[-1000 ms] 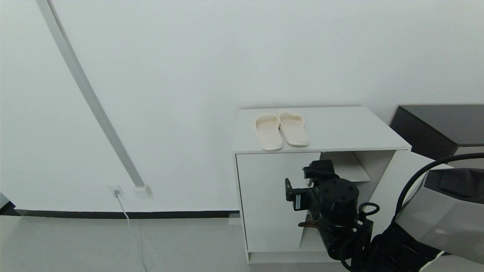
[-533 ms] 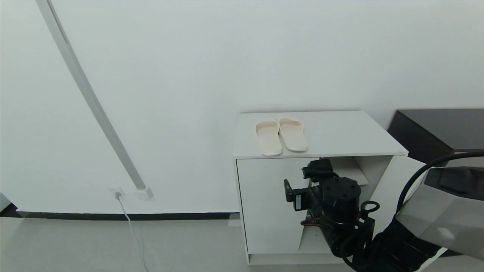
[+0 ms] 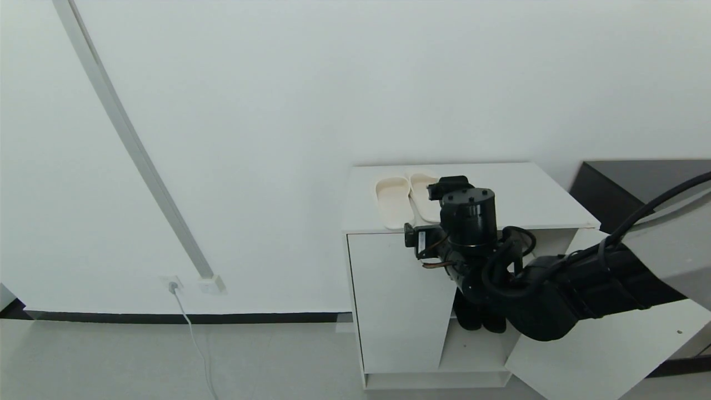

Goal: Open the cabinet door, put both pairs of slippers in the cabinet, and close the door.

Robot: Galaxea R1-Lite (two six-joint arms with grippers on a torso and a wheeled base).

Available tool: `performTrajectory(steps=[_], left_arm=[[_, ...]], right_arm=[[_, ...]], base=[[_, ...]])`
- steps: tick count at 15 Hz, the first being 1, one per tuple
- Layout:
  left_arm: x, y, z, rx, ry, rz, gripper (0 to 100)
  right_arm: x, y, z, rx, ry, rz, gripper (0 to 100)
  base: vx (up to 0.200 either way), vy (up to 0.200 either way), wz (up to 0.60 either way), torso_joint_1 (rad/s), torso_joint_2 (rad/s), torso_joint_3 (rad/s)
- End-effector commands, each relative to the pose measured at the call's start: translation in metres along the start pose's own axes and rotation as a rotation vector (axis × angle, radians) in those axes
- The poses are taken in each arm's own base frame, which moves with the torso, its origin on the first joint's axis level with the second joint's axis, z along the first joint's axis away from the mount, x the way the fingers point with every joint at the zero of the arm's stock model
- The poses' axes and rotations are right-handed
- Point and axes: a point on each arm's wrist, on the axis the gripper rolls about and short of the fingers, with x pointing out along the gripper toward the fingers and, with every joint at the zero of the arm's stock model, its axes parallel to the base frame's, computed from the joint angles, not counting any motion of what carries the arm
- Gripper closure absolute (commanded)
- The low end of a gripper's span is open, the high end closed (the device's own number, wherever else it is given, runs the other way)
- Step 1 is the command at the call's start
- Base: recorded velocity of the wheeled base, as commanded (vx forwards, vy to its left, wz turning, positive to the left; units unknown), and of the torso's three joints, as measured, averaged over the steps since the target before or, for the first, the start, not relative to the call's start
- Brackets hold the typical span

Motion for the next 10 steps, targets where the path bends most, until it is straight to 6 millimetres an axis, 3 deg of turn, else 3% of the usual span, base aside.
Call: performTrajectory(steps=[1, 9, 10], left_arm=[[0.000, 0.000, 0.000, -0.002, 0.001, 0.000, 100], [0.000, 0.000, 0.000, -0.003, 0.001, 0.000, 100], [0.000, 0.000, 0.000, -0.008, 0.001, 0.000, 100]], right_arm=[[-0.003, 0.002, 0.012, 0.023, -0.031, 0.009, 0], [-0.005, 0.001, 0.006, 0.011, -0.012, 0.007, 0], [-0.005, 0.001, 0.002, 0.005, -0.002, 0.009, 0]], base=[[0.200, 0.000, 0.00, 0.007, 0.00, 0.007], [0.200, 0.000, 0.00, 0.004, 0.00, 0.004], [0.000, 0.000, 0.00, 0.000, 0.00, 0.000]])
